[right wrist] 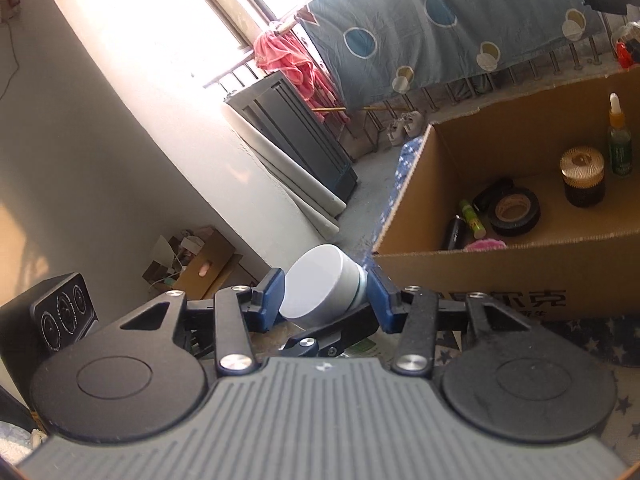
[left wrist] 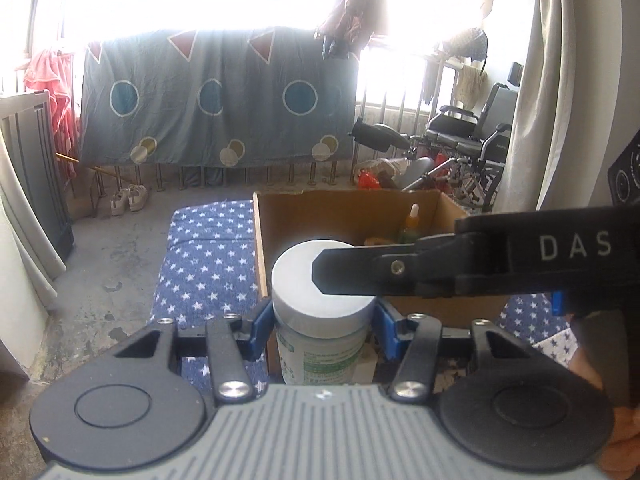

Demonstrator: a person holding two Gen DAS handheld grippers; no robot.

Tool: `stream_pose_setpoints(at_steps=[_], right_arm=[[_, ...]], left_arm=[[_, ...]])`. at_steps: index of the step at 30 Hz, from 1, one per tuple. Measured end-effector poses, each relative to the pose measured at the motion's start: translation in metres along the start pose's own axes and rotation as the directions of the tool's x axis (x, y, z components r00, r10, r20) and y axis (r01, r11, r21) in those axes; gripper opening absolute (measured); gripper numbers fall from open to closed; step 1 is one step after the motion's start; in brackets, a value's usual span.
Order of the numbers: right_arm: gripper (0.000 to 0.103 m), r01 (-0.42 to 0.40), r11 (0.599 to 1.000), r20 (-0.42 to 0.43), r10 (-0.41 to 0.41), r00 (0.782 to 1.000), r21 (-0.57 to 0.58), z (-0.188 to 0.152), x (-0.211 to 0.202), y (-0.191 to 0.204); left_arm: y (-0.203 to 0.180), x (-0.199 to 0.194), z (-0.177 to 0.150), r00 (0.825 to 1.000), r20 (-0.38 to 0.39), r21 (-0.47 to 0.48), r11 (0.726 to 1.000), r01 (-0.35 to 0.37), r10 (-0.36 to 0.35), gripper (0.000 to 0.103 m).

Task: Organize rigid objects
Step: 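Lift the white jar, lower it into the box, open the right tool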

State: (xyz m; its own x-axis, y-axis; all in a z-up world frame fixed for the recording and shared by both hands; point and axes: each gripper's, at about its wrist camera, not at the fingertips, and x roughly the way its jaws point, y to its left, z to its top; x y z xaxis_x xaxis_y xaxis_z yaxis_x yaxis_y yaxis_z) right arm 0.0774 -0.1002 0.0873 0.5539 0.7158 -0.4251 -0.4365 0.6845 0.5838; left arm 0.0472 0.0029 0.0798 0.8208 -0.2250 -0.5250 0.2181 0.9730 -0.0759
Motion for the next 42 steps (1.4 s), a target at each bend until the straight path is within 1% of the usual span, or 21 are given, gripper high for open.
stream_pose_setpoints(at_steps=[4,6,8,12,16,20,23,25,28,30,32,37,42], right_arm=[[0.045,-0.020,0.998,0.067,0.024,0.997,-0.057,0.028,-0.024,0.011],[0.046,-0.018,0.998,0.090,0.024,0.996,-0.066,0.046,-0.034,0.009],[0.046,-0.015,0.998,0.115,0.023,0.993,-0.065,0.064,-0.042,0.002],[0.046,0.022,1.000,0.135,-0.018,0.991,-0.022,0.096,-0.050,-0.028],[0.046,0.048,0.997,0.110,-0.054,0.992,0.062,0.112,-0.047,-0.077],[0.046,0.062,0.987,0.072,-0.073,0.995,0.147,0.107,-0.036,-0.123],[0.046,0.077,0.976,0.033,-0.085,0.996,0.202,0.092,-0.020,-0.152],[0.046,0.085,0.968,0.005,-0.089,0.996,0.237,0.084,-0.007,-0.167],[0.046,0.082,0.959,-0.018,-0.081,0.997,0.272,0.074,0.004,-0.182],[0.046,0.079,0.955,-0.026,-0.075,0.997,0.287,0.071,0.008,-0.188],[0.046,0.074,0.952,-0.027,-0.069,0.997,0.298,0.075,0.015,-0.191],[0.046,0.052,0.947,-0.027,-0.046,0.999,0.317,0.075,0.017,-0.193],[0.046,0.061,0.938,-0.034,-0.052,0.998,0.341,0.074,0.022,-0.201]], left_arm=[[-0.010,0.002,0.037,0.999,0.038,0.032,0.999,0.030,-0.031,0.054],[-0.017,0.011,0.055,0.997,0.052,0.048,0.997,0.052,-0.054,0.054],[-0.024,0.025,0.070,0.996,0.046,0.055,0.996,0.076,-0.079,0.054],[-0.038,0.072,0.089,0.991,-0.006,0.048,0.990,0.133,-0.133,0.054],[-0.045,0.124,0.088,0.979,-0.099,0.015,0.984,0.179,-0.177,0.054],[-0.050,0.171,0.072,0.960,-0.204,-0.018,0.981,0.192,-0.192,0.054],[-0.051,0.199,0.059,0.940,-0.285,-0.038,0.982,0.186,-0.189,0.054],[-0.050,0.210,0.054,0.929,-0.319,-0.044,0.982,0.183,-0.187,0.054],[-0.050,0.217,0.050,0.920,-0.348,-0.037,0.984,0.176,-0.178,0.054],[-0.049,0.220,0.052,0.919,-0.354,-0.036,0.984,0.173,-0.175,0.054],[-0.049,0.219,0.054,0.917,-0.360,-0.030,0.985,0.171,-0.170,0.054],[-0.052,0.220,0.057,0.914,-0.376,-0.011,0.987,0.163,-0.155,0.054],[-0.056,0.223,0.059,0.917,-0.373,0.000,0.988,0.153,-0.142,0.054]])
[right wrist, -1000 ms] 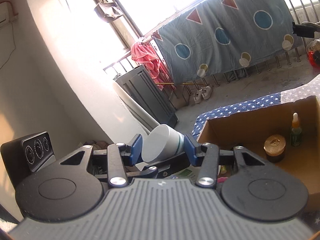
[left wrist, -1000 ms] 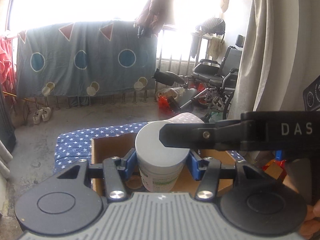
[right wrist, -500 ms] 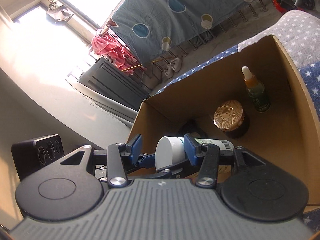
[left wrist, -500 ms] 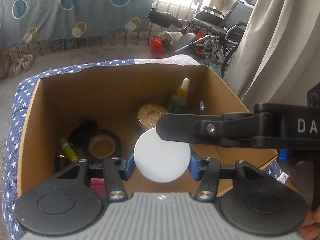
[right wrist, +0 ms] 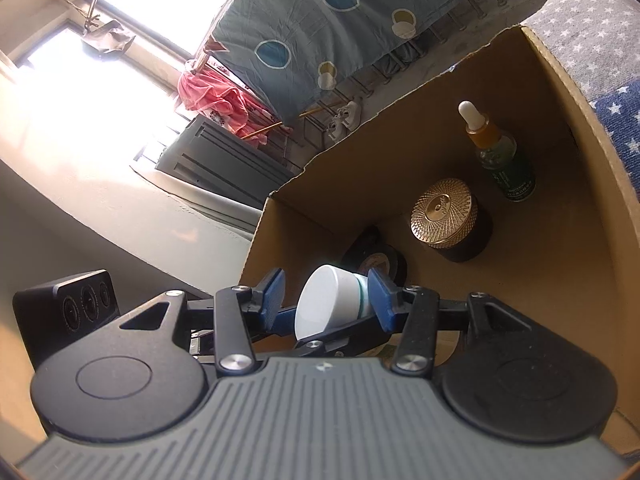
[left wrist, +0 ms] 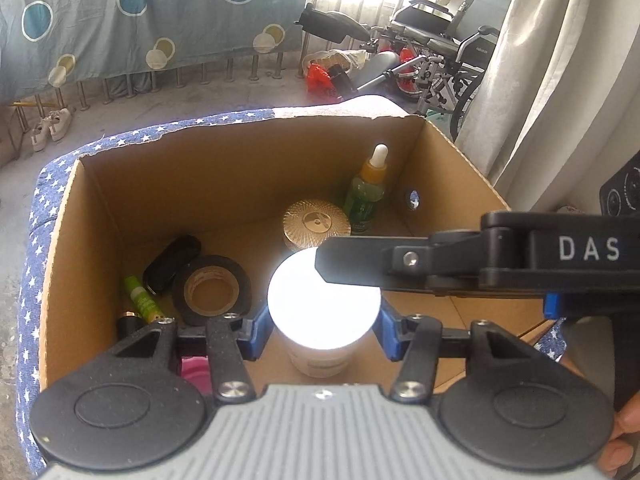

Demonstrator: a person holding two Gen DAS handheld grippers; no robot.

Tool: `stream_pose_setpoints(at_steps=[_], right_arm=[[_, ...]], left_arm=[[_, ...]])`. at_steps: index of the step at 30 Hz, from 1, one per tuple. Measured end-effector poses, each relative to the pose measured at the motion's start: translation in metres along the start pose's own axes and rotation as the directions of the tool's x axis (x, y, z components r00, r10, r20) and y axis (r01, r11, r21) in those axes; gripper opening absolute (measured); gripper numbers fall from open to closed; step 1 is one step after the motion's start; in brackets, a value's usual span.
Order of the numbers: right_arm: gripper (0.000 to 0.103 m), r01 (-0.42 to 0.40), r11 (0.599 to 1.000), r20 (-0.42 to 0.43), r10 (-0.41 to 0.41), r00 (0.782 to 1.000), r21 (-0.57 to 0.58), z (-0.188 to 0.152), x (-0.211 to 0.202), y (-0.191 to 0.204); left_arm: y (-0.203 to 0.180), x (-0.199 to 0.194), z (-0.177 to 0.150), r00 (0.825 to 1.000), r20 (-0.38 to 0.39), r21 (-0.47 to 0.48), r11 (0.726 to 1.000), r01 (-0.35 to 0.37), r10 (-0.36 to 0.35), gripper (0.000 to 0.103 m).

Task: Organize rigid objects
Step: 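Lift the white jar, lower it into the box, open the right tool, then withdraw the right tool and move it to the white plug adapter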

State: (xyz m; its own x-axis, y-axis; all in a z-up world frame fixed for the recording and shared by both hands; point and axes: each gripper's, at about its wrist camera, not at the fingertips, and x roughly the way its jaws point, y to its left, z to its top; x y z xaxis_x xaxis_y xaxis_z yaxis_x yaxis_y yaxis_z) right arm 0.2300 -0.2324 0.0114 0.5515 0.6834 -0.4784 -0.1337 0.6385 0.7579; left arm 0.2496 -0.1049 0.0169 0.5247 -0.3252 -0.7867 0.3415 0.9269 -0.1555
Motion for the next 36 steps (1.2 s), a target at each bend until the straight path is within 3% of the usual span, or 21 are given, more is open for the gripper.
stream_pose_setpoints(at_steps=[4,8,11,19,24,31,36], right_arm=[[0.046,0.009,1.000,-0.004,-0.009,1.000,0.029,0.001,0.002,-0.009],[0.049,0.024,1.000,0.028,-0.025,0.999,0.011,0.001,-0.008,-0.007],[0.052,0.035,0.999,0.066,-0.035,0.997,-0.003,0.000,-0.021,-0.003],[0.059,0.023,1.000,0.189,-0.022,0.982,-0.005,-0.018,-0.072,0.011],[0.062,0.003,1.000,0.246,-0.008,0.969,0.019,-0.054,-0.107,0.013],[0.063,0.009,0.999,0.122,-0.014,0.992,0.045,-0.105,-0.085,0.016],[0.063,0.038,0.999,0.026,-0.038,0.999,0.031,-0.123,-0.046,0.021]], left_arm=[[-0.004,-0.002,-0.001,1.000,0.013,0.023,1.000,-0.007,0.007,0.054],[-0.005,-0.009,-0.003,0.999,0.038,0.029,1.000,-0.001,0.000,0.067],[-0.007,-0.020,-0.005,0.998,0.063,0.030,1.000,0.000,-0.002,0.068],[0.003,-0.089,-0.034,0.977,0.213,0.019,1.000,0.001,-0.005,0.079],[0.019,-0.125,-0.066,0.970,0.243,0.009,1.000,0.020,-0.022,0.082],[0.021,-0.113,-0.107,0.988,0.151,0.003,1.000,0.027,-0.027,0.085],[0.017,-0.077,-0.119,0.994,0.073,0.012,0.996,-0.084,0.083,0.080]])
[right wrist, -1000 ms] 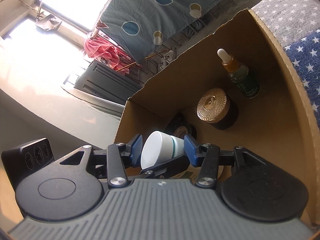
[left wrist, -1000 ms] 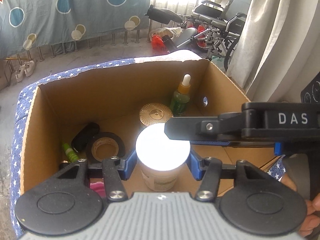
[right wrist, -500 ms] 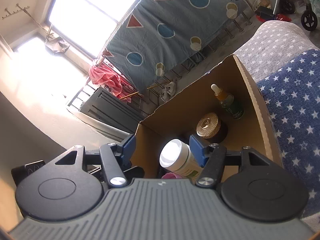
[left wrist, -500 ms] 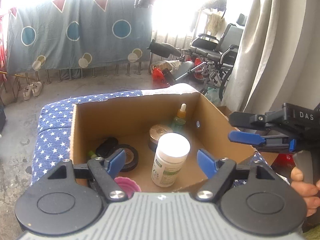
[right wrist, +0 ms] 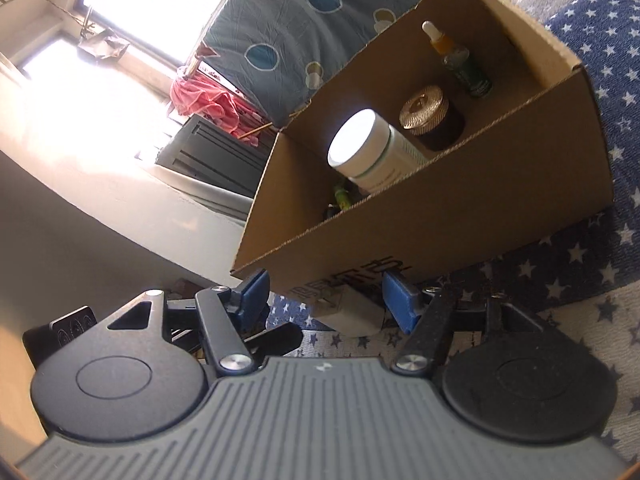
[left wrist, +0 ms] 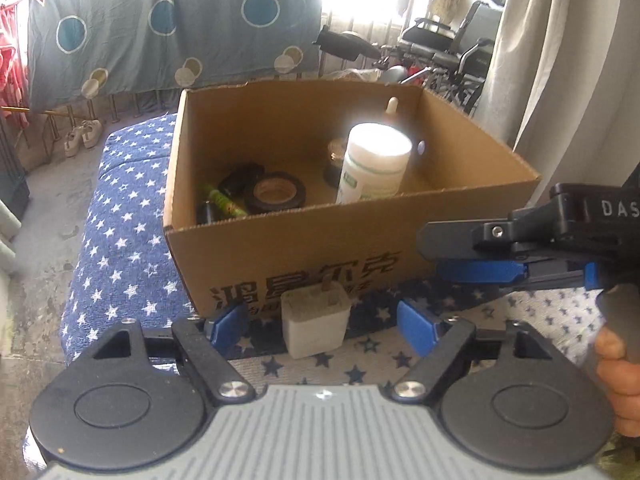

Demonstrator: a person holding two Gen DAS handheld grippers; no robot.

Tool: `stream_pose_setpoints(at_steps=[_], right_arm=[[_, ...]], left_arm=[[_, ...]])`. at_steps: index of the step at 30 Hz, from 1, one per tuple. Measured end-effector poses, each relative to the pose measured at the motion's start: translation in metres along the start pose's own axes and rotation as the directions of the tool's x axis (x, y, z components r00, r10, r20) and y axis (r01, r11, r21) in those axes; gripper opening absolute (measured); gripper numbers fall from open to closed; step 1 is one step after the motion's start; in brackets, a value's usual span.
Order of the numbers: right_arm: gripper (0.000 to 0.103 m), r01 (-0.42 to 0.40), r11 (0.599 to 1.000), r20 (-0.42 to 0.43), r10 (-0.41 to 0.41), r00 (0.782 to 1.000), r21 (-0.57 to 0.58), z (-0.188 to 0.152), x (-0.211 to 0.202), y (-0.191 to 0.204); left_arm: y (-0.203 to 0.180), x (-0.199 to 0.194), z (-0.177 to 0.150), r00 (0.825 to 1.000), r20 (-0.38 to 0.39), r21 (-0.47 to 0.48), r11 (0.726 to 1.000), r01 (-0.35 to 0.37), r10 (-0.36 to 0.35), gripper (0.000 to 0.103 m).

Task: Organize rigid objects
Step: 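Withdraw the right tool and move it to the white plug adapter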

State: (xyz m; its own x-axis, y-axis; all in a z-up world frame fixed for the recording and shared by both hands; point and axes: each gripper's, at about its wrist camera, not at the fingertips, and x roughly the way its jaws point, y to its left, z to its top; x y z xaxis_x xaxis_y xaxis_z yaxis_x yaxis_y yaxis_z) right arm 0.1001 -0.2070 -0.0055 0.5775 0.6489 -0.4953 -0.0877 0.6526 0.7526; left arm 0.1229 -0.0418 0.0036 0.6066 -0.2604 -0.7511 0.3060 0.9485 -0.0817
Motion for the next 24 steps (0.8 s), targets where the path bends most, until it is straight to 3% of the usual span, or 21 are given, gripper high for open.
stream_pose_setpoints(at_steps=[4,14,19,24], right_arm=[[0.061,0.039,0.999,-0.048,-0.040,0.998,-0.032,-0.007,0.026,0.005],[0.048,0.067,0.996,-0.128,-0.074,0.989,-0.061,-0.007,0.072,0.005],[0.036,0.076,0.996,-0.119,-0.082,0.990,-0.053,-0.006,0.072,0.004],[0.036,0.103,0.994,-0.104,-0.107,0.989,-0.037,-0.006,0.060,-0.002]], left_arm=[[0.003,0.020,-0.004,0.999,-0.037,0.003,1.000,0.003,-0.003,0.076],[0.004,0.045,-0.004,0.997,-0.073,-0.022,1.000,0.010,-0.012,0.047],[-0.006,0.045,-0.003,0.995,-0.090,-0.034,0.998,0.048,-0.051,0.048],[-0.024,0.047,-0.002,0.993,-0.097,-0.011,0.998,0.063,-0.064,0.048]])
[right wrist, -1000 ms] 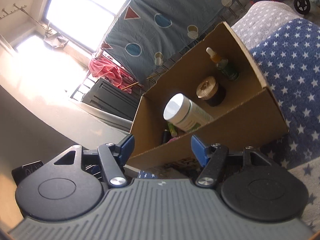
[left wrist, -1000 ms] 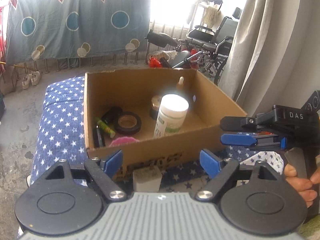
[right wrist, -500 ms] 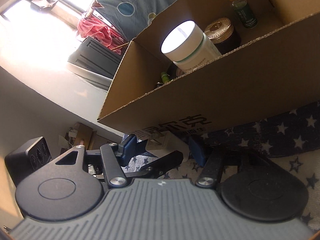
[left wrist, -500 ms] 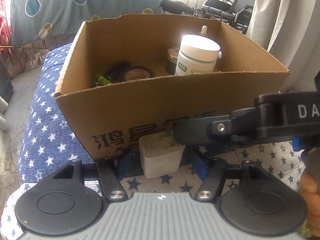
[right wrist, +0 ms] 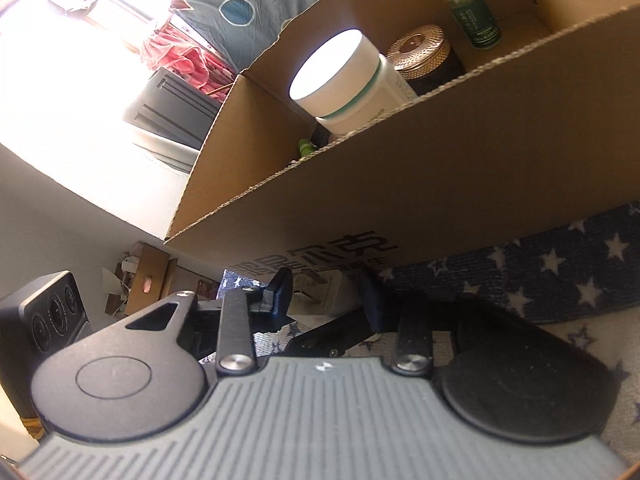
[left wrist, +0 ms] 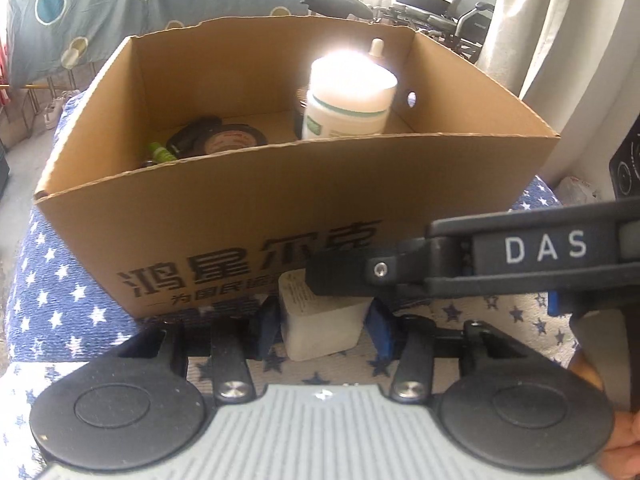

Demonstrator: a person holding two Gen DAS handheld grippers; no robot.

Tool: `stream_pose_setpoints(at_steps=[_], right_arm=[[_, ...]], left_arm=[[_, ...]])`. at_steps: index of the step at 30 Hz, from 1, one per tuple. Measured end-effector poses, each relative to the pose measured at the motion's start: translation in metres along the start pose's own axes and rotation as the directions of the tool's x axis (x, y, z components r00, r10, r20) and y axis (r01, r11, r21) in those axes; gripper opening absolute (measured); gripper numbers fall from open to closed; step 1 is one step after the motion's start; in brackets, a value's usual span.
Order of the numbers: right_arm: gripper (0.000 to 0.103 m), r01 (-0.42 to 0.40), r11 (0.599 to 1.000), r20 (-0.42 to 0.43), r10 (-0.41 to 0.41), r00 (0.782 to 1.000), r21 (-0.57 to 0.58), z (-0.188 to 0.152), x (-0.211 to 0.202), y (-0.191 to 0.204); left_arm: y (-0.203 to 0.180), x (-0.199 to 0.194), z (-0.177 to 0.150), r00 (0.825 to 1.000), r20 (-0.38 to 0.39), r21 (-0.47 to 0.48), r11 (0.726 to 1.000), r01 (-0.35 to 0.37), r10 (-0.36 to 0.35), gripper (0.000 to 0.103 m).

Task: Organize rigid objects
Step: 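Withdraw the right tool and move it to the white plug adapter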

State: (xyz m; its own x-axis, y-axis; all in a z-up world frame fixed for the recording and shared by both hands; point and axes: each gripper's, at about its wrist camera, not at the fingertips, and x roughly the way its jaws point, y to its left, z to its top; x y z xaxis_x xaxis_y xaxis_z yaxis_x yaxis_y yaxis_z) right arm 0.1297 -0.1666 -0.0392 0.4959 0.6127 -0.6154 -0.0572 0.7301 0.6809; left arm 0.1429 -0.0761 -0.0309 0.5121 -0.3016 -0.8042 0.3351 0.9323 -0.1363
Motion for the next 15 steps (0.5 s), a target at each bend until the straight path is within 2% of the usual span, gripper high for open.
stream_pose_setpoints(at_steps=[8,15], right_arm=[[0.036,0.034,0.999,0.033,-0.034,0.999,0.020,-0.008,-0.024,-0.012],[0.037,0.032,0.999,0.044,-0.034,0.998,0.035,-0.009,-0.024,-0.018]], left_arm=[[-0.020,0.002,0.001,1.000,-0.008,0.034,0.999,0.025,-0.024,0.048],[-0.025,0.001,0.002,1.000,-0.014,0.044,0.999,0.015,-0.014,0.048]])
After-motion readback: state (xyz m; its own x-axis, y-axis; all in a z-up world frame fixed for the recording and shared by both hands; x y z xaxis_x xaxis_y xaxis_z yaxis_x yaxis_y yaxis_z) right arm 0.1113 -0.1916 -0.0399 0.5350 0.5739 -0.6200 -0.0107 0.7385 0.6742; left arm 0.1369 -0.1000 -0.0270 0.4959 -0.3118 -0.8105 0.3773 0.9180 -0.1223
